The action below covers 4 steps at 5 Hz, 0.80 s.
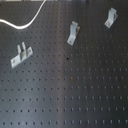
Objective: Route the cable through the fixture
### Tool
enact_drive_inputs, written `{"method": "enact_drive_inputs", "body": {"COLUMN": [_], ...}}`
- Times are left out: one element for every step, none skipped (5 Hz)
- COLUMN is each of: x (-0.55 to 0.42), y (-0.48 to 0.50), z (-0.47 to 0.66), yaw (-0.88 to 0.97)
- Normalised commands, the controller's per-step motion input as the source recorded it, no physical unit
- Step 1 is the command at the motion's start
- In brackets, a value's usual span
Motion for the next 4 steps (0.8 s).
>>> {"method": "enact_drive_inputs", "body": {"x": [-0.033, -0.177, -0.328, -0.403], "y": [0.036, 0.190, 0.262, 0.215], "z": [0.00, 0.19, 0.22, 0.24], "yaw": [0.00, 0.00, 0.00, 0.00]}}
